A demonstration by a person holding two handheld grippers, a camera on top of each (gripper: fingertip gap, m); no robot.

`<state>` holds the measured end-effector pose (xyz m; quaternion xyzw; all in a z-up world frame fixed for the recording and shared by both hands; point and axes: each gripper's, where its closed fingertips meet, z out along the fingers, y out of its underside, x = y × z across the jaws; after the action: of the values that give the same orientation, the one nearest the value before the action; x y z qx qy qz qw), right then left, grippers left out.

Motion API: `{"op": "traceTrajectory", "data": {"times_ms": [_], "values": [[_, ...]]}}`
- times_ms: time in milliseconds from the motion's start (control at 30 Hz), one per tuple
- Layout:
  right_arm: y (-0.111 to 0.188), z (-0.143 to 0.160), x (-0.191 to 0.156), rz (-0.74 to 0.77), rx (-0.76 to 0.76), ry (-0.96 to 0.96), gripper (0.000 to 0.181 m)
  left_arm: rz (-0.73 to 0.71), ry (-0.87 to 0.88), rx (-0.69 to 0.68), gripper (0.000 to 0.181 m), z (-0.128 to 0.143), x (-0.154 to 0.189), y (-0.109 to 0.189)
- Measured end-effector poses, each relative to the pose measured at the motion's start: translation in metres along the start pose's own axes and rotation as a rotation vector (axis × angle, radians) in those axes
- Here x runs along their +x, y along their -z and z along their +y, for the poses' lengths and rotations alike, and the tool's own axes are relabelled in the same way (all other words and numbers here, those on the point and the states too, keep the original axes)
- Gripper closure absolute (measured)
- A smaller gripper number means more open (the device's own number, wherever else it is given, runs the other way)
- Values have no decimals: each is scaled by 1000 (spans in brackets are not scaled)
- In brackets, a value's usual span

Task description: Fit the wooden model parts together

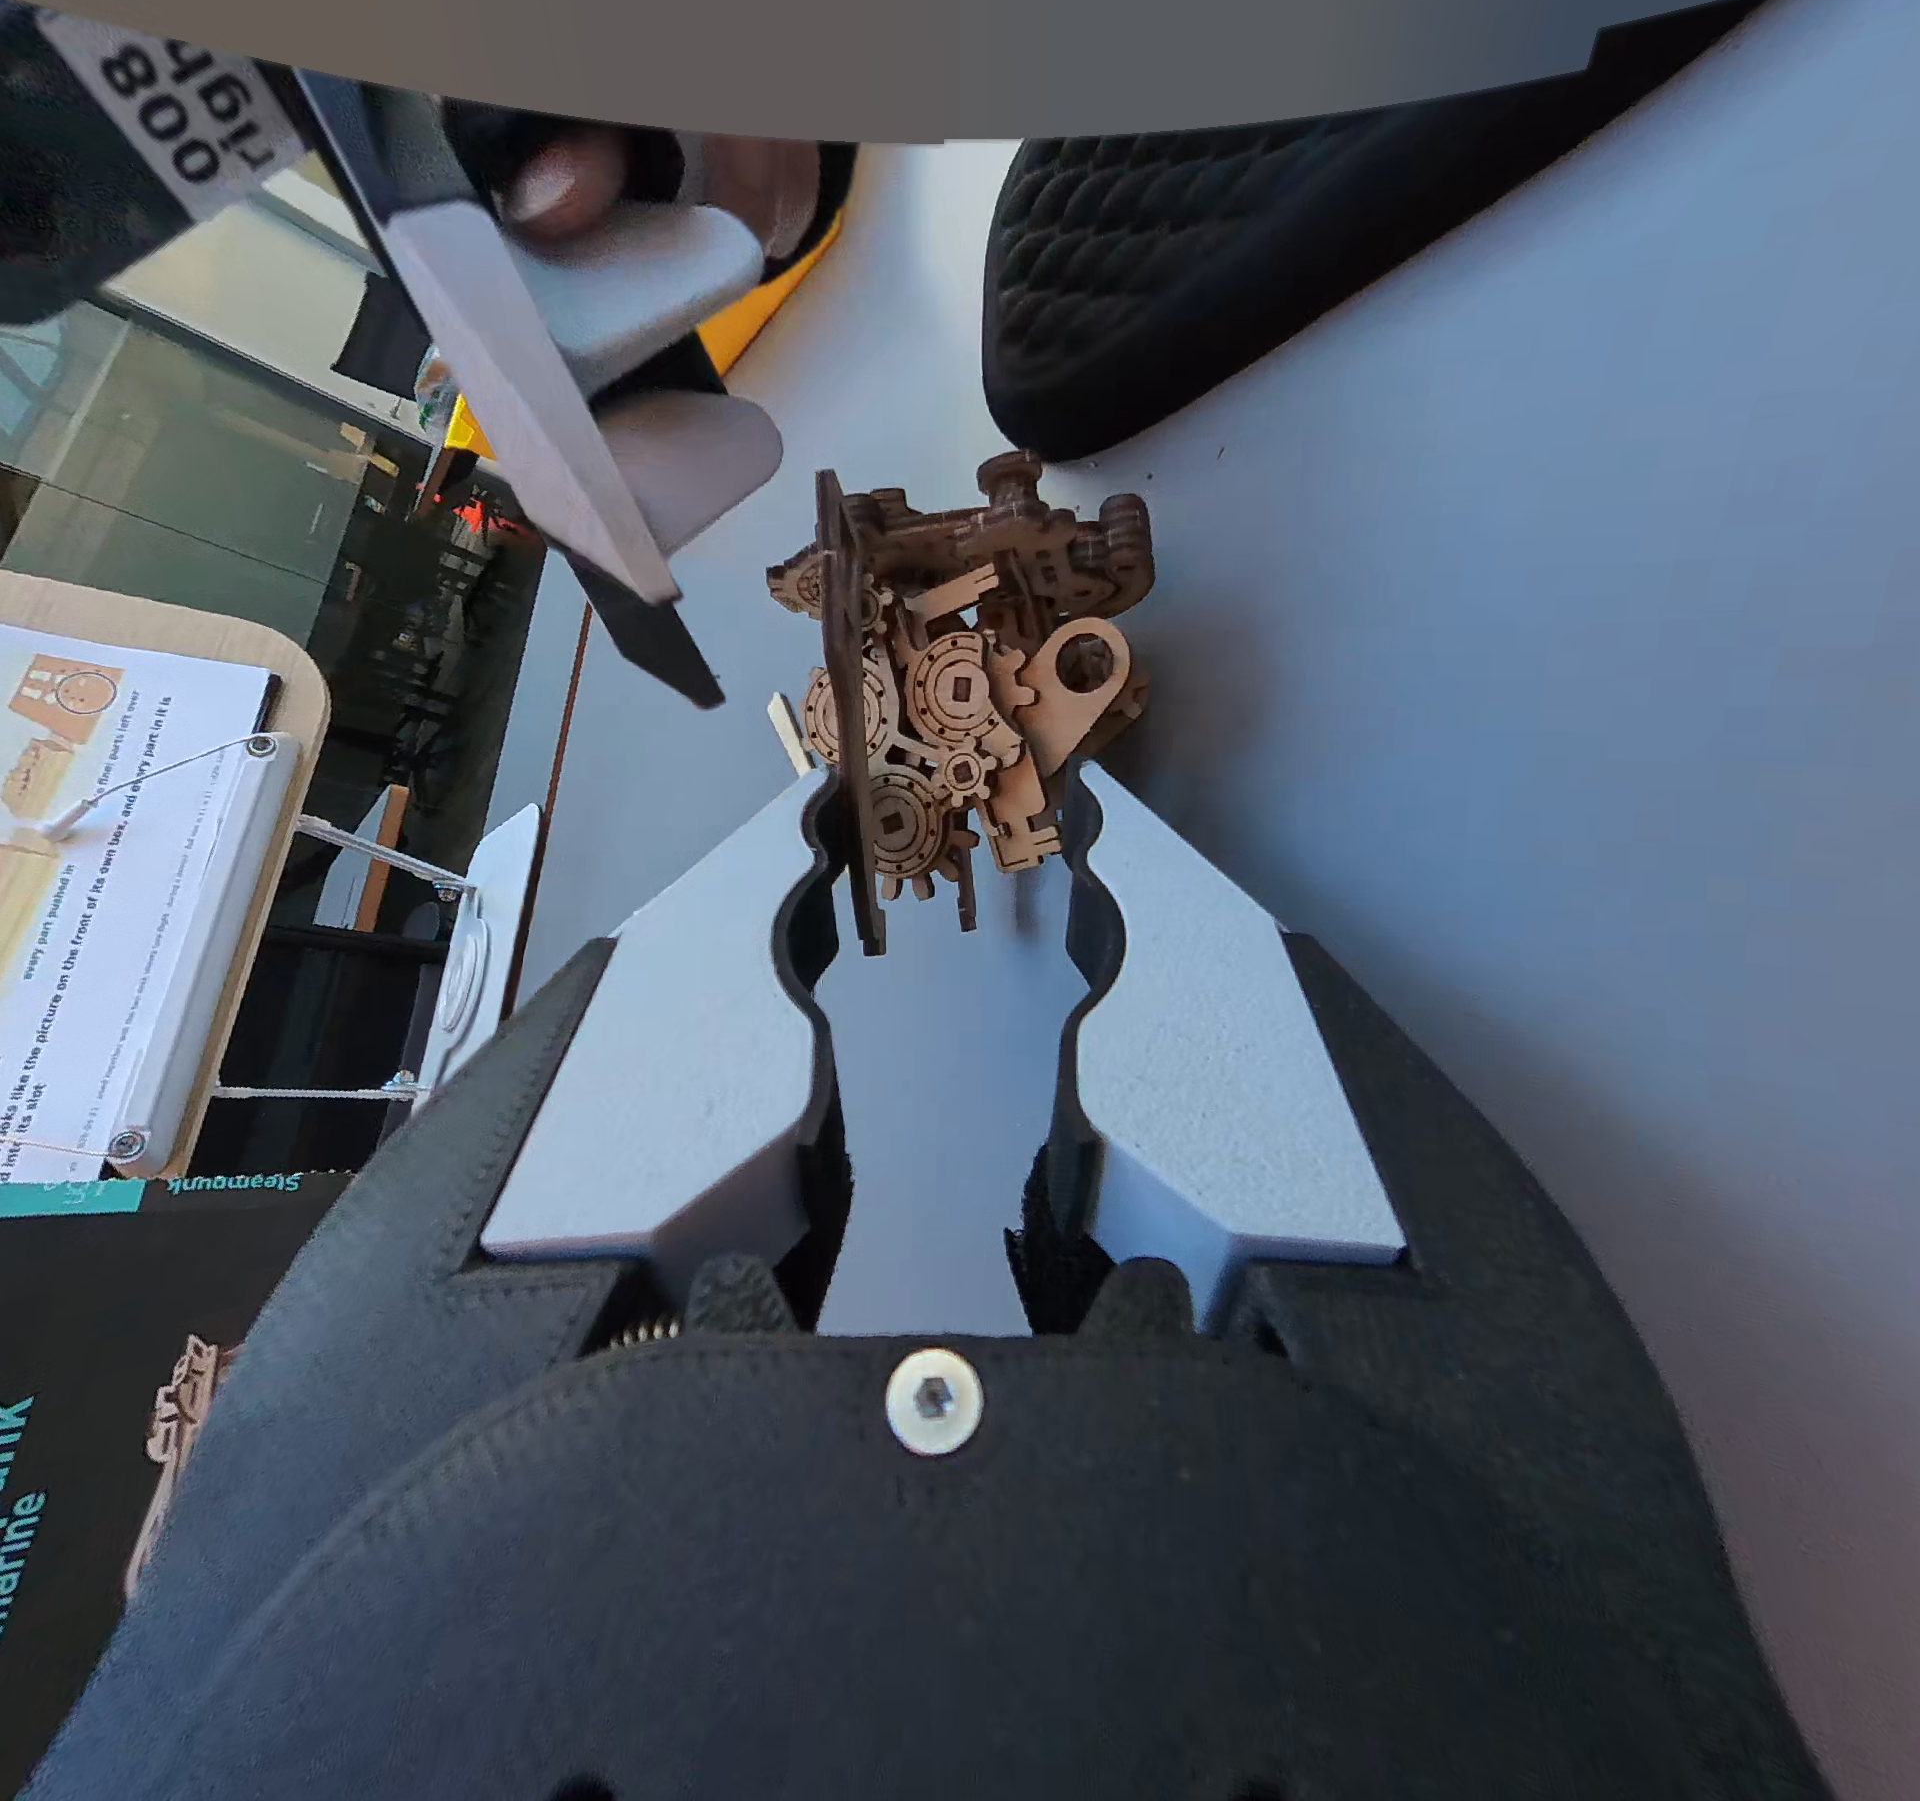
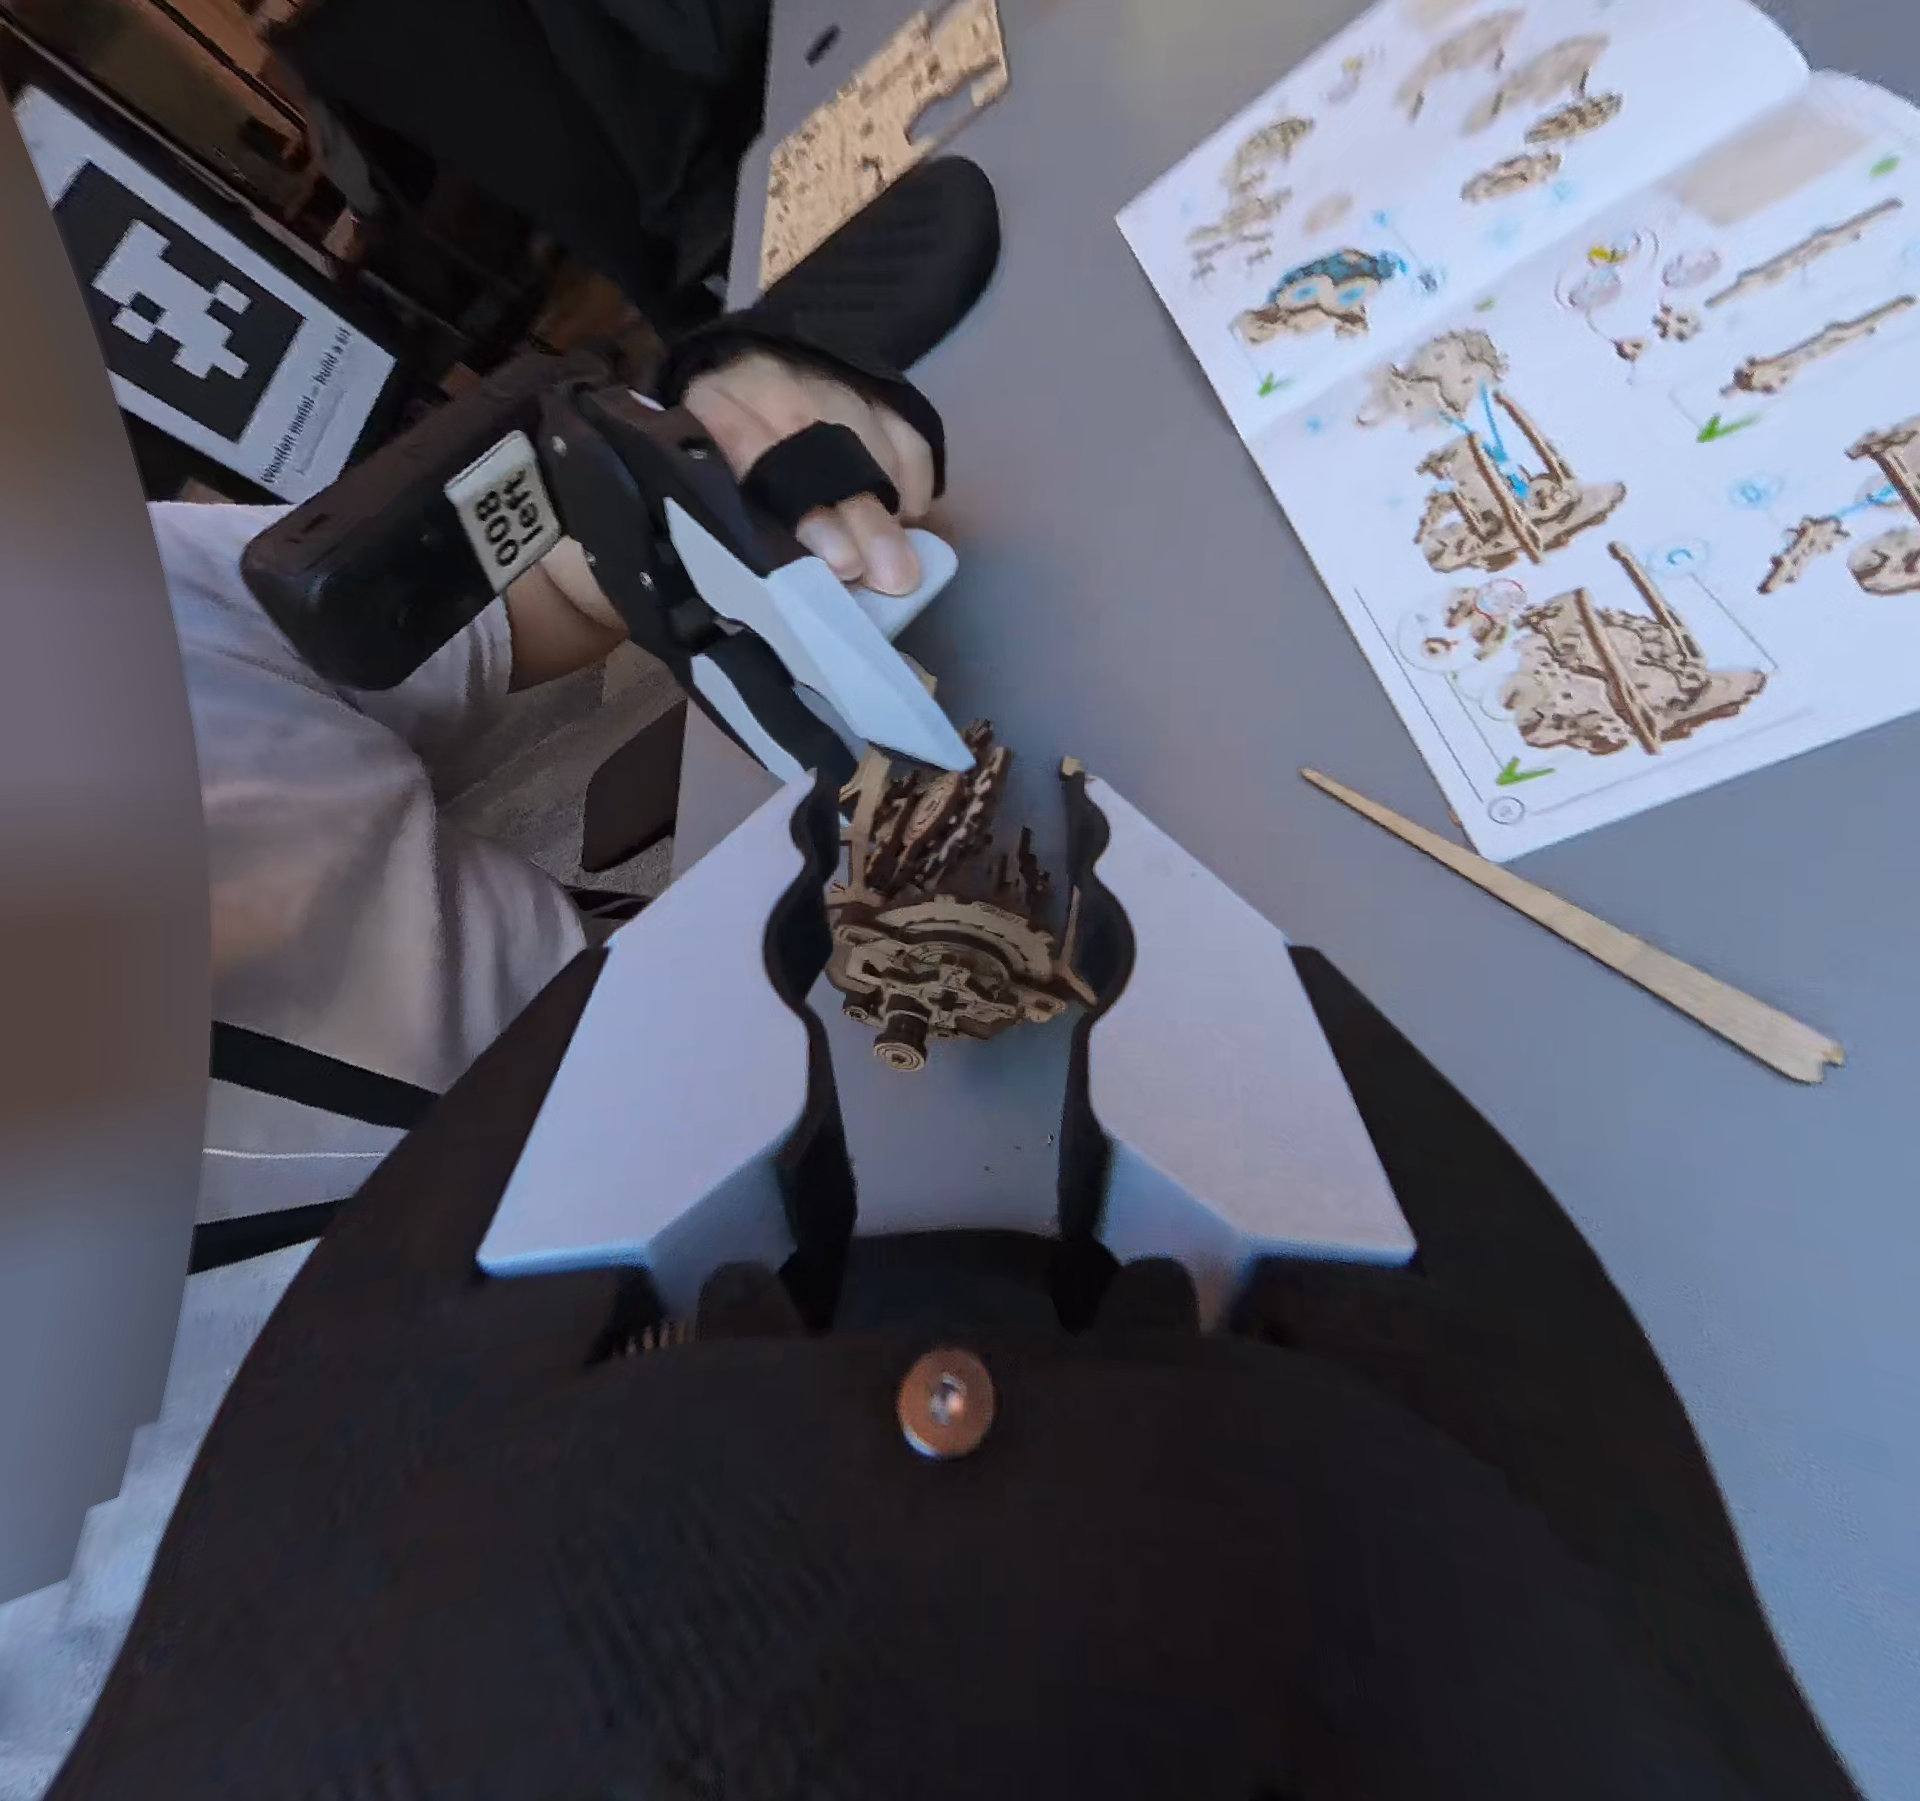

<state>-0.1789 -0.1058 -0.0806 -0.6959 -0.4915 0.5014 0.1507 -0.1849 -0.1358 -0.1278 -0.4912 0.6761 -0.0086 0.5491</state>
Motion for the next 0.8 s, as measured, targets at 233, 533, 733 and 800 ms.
{"op": "traceTrajectory", "data": {"times_ms": [233,533,733,800], "values": [[-26,22,1,-86,-310,-247,156,-18,-2,-5,141,-1,-1,0],[-26,27,-1,-174,-303,-321,170,-42,213,9,121,6,-11,0],[-26,28,-2,-197,-290,-319,170,26,250,35,126,4,-6,-3],[-26,29,-3,-202,-297,-304,170,60,266,39,125,3,-5,-4]]}}
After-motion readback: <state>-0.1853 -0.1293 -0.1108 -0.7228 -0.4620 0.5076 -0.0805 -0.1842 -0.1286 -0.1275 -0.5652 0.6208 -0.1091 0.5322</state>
